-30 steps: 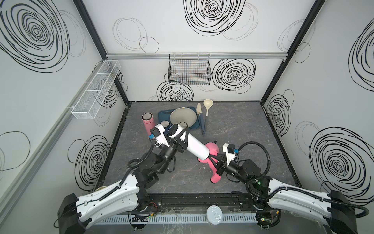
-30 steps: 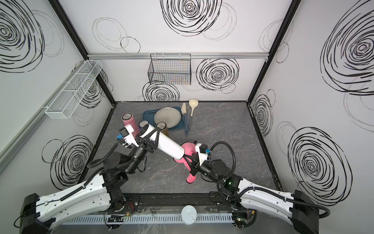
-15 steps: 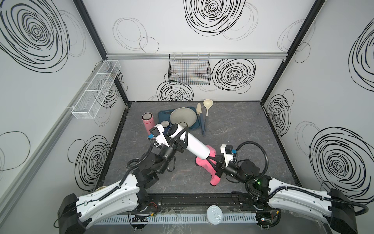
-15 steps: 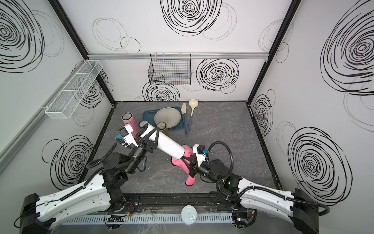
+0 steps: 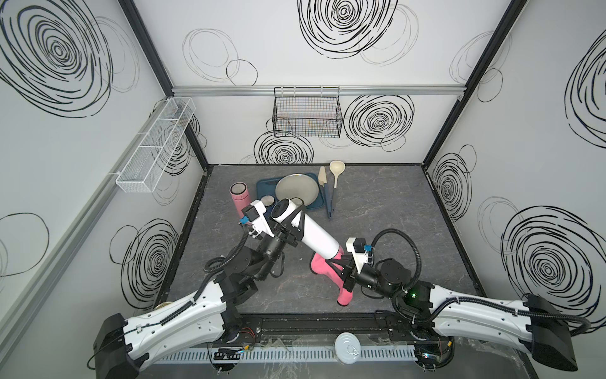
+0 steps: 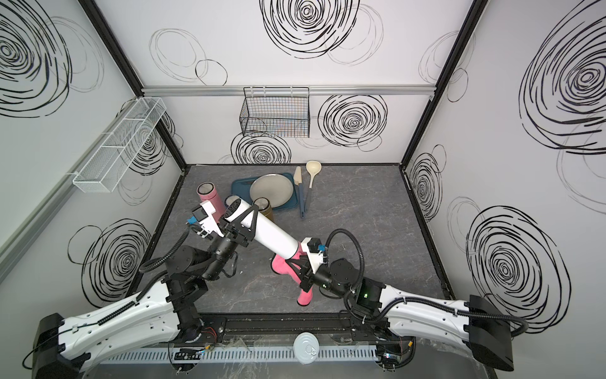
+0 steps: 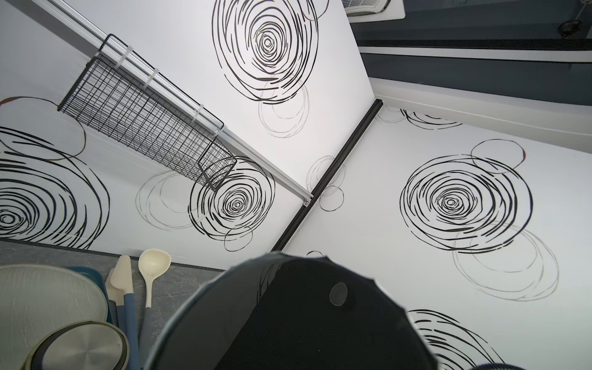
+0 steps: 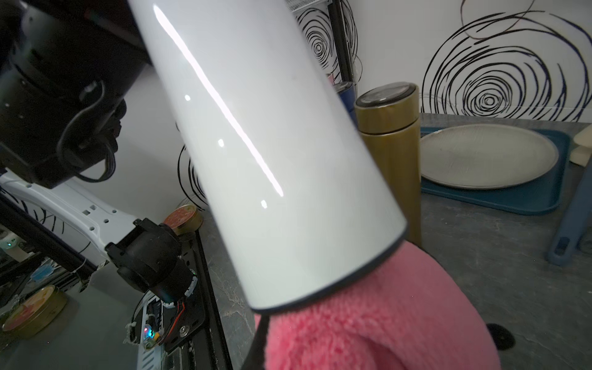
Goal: Wipe the surface of the thermos
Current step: Wipe the dirt from the surface of the thermos.
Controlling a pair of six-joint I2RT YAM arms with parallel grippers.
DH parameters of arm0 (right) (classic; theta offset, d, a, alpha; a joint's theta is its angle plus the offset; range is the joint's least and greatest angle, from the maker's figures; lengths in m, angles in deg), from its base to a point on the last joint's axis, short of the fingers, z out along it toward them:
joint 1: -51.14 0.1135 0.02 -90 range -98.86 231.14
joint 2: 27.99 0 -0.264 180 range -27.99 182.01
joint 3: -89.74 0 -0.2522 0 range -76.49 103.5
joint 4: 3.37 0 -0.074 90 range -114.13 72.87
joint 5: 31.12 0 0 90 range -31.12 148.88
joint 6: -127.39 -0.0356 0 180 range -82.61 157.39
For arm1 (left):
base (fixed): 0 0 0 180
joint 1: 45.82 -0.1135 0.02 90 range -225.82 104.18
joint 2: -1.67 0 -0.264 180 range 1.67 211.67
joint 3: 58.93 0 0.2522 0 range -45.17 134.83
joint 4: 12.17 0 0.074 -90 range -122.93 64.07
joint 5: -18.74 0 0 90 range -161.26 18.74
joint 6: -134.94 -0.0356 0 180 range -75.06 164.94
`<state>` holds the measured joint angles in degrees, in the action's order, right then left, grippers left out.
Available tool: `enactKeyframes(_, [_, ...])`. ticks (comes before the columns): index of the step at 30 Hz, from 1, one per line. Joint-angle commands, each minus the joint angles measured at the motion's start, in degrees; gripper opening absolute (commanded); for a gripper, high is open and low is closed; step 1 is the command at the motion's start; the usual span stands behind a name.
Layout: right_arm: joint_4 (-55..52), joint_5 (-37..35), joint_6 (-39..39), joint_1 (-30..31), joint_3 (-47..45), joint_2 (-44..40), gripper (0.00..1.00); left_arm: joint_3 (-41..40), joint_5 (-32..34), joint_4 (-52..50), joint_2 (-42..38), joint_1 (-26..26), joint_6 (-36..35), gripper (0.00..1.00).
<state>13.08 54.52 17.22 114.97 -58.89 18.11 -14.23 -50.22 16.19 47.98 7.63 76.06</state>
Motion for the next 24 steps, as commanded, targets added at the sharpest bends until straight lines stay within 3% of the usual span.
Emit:
enactKeyframes(1, [3.74,3.07,-4.04,-5.75,-0.33,-3.45,0.00,2.02,-1.53,4.01,-0.33,-0.01,0.79,0.00])
enactKeyframes(5, [5.07,5.29,-2.10,-2.12,0.47,-1.87,0.00,2.13,-1.70,4.23,0.00,-0.01,0.79,0.00])
enactKeyframes(9, [4.49,-0.79,4.54,8.12,4.10,2.45,0.00,2.37,-1.87,4.28,0.58,-0.01,0.79,0.00])
enactKeyframes(12, [4.50,-2.73,5.06,8.80,5.01,3.92,0.00,2.53,-1.95,4.29,0.89,-0.08,0.86,0.00])
enactKeyframes(18, [-0.02,-5.84,-1.04,0.32,0.64,-4.22,0.00,2.55,-2.12,4.49,1.41,-0.04,0.13,0.00])
enactKeyframes(24, [-19.55,-15.84,-8.93,-9.60,-1.71,-17.75,0.00,5.30,0.70,4.21,6.83,3.12,-7.83,0.00])
